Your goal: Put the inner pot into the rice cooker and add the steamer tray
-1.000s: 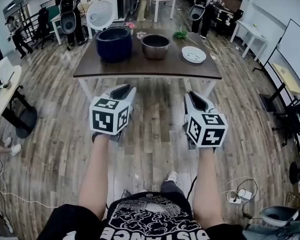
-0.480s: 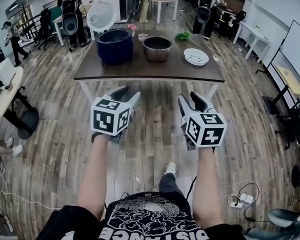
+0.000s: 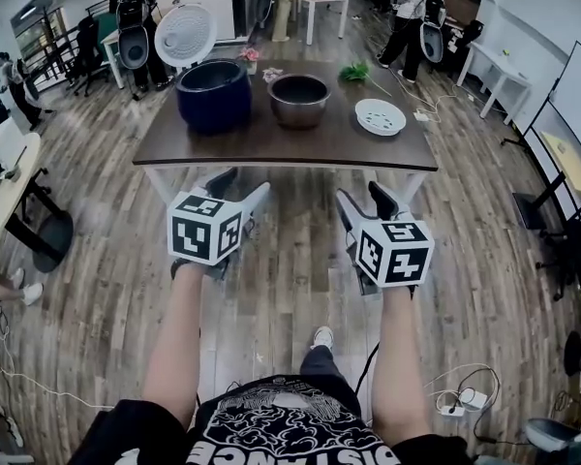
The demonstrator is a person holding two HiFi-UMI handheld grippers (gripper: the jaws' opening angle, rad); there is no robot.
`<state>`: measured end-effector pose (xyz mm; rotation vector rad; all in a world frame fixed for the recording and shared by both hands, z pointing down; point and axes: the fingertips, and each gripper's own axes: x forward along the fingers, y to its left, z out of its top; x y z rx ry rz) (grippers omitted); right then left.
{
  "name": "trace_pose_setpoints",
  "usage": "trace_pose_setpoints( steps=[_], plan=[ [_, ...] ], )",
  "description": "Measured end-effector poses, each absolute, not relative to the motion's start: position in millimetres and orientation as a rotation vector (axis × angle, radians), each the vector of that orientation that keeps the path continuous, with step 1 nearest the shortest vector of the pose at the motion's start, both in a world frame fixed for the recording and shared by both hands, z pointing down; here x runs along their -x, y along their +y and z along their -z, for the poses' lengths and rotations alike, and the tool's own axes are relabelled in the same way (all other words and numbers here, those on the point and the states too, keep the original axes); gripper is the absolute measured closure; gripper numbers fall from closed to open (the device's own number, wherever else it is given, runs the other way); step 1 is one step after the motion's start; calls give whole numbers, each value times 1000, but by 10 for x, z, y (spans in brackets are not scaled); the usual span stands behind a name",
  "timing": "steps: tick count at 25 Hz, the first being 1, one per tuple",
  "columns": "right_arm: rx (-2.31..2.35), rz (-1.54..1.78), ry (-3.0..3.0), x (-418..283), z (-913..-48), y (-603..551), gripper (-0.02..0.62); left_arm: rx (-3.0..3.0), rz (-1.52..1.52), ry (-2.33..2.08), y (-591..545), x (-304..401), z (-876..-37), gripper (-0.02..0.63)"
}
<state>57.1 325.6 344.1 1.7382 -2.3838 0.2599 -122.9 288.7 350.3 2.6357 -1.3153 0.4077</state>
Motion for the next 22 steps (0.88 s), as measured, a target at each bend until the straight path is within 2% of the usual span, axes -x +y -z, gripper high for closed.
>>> trace_pose_setpoints(
  steps=[8,12,22],
  plan=[
    [-1671,-202,-2386,-799,-3402,2721,272,-2634,-381,-1352,2396,977,-3408,272],
    [-1650,-225,-2402,-950,-3426,2511,234,-2607,-399,-1384,2194,873,-3427,265],
    [-1584,-189,-2476,-1296,-3341,2000,221,-2553,-423,-1463,1721,565,-3425,229]
  ],
)
